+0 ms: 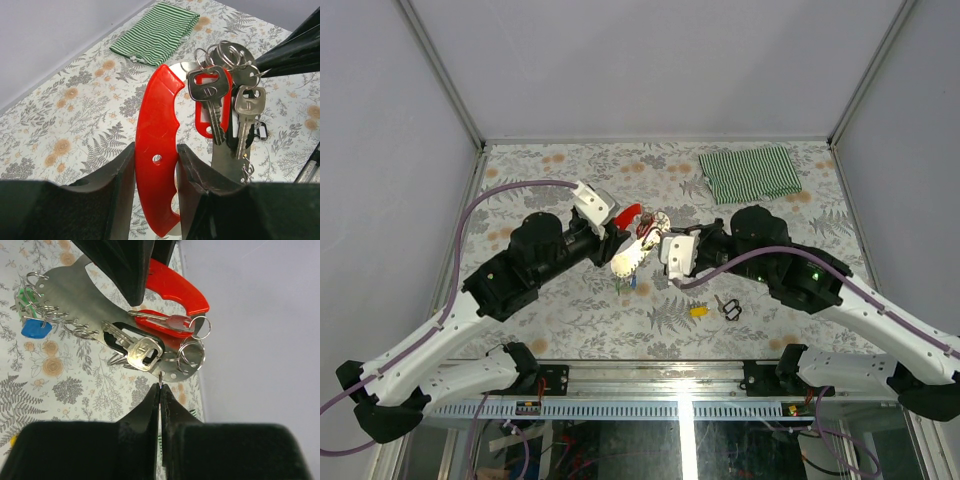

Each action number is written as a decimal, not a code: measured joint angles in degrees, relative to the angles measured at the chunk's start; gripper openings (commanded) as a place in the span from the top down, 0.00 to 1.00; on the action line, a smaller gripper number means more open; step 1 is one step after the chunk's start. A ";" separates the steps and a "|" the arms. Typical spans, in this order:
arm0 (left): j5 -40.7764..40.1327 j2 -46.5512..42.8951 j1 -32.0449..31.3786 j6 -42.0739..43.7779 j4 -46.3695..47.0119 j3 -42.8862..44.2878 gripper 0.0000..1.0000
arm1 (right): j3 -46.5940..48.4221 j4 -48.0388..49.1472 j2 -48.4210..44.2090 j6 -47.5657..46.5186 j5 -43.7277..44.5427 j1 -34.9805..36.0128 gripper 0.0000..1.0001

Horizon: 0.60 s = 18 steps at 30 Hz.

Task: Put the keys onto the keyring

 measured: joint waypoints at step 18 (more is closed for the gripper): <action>-0.55 -0.02 0.00 -0.07 0.59 0.00 0.91 | 1.99 -2.16 4.52 0.70 7.87 0.17 1.00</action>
